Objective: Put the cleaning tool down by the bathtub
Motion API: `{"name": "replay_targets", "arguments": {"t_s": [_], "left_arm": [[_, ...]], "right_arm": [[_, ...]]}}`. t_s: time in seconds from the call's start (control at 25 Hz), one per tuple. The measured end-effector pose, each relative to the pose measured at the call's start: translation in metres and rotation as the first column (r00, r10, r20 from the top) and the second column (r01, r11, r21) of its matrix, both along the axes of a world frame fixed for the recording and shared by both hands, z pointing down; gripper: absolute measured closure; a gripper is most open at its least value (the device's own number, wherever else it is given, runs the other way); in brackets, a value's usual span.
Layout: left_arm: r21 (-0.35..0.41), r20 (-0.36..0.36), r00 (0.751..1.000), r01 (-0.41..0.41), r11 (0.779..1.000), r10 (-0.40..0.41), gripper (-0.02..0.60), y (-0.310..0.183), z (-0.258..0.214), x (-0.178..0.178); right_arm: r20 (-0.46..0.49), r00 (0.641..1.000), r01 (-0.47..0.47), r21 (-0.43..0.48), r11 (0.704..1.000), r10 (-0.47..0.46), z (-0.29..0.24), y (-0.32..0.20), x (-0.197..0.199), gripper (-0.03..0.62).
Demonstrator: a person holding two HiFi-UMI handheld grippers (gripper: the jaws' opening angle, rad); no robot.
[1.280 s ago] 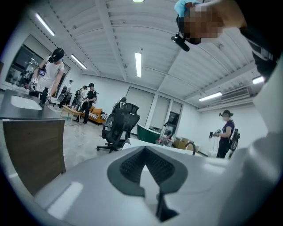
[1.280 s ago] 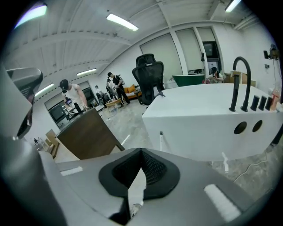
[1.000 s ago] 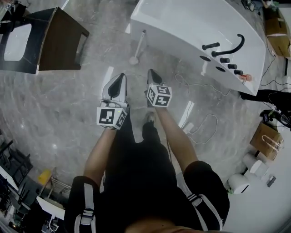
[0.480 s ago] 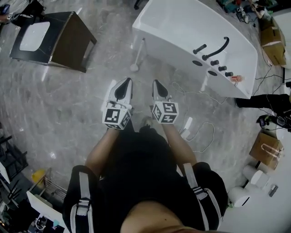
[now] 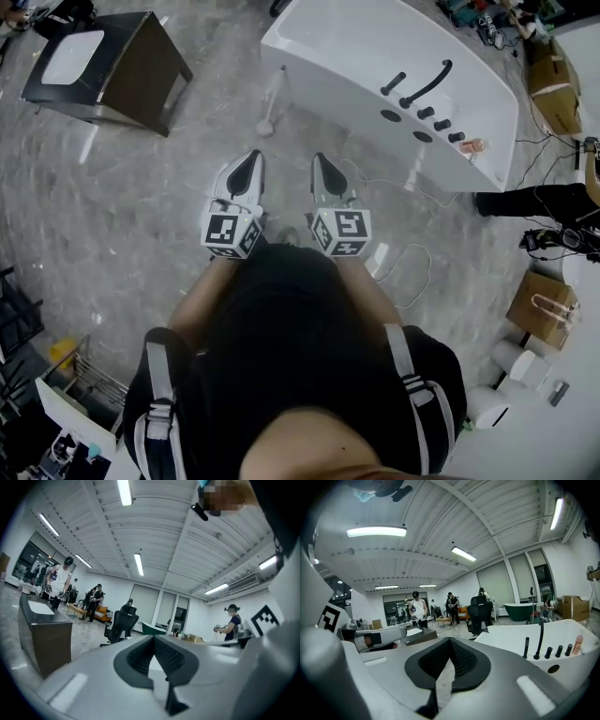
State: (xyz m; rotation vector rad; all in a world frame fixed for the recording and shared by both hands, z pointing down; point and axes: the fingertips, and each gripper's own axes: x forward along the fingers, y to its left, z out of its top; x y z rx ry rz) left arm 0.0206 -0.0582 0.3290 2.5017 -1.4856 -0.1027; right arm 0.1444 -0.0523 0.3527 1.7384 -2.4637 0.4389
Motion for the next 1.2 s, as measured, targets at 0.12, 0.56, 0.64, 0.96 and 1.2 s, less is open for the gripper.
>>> {"name": "replay_targets", "arguments": {"t_s": [0.12, 0.56, 0.64, 0.96, 1.2], "left_arm": [[0.001, 0.006, 1.0, -0.018, 1.0, 0.018, 0.574, 0.014, -0.002, 0.008], [0.056, 0.041, 0.999, -0.013, 0.998, 0.011, 0.573, 0.056, -0.033, 0.034], [0.044, 0.04, 0.999, 0.001, 0.999, -0.003, 0.574, 0.065, -0.034, 0.035], [0.063, 0.064, 0.998, 0.015, 0.998, -0.019, 0.573, 0.072, -0.049, 0.032], [0.048, 0.051, 0.999, -0.008, 0.999, 0.006, 0.572, 0.073, -0.05, 0.026]], "right_arm": [[0.009, 1.0, 0.008, 0.019, 1.0, -0.008, -0.009, 0.013, 0.002, 0.594], [0.044, 0.999, 0.019, 0.108, 0.994, -0.024, -0.053, 0.047, 0.019, 0.594], [0.051, 0.998, 0.026, 0.099, 0.995, -0.031, -0.056, 0.054, 0.022, 0.594], [0.05, 0.996, 0.064, 0.108, 0.992, -0.069, -0.07, 0.063, 0.017, 0.595], [0.037, 0.998, 0.049, 0.11, 0.993, -0.053, -0.077, 0.064, 0.005, 0.595]]}}
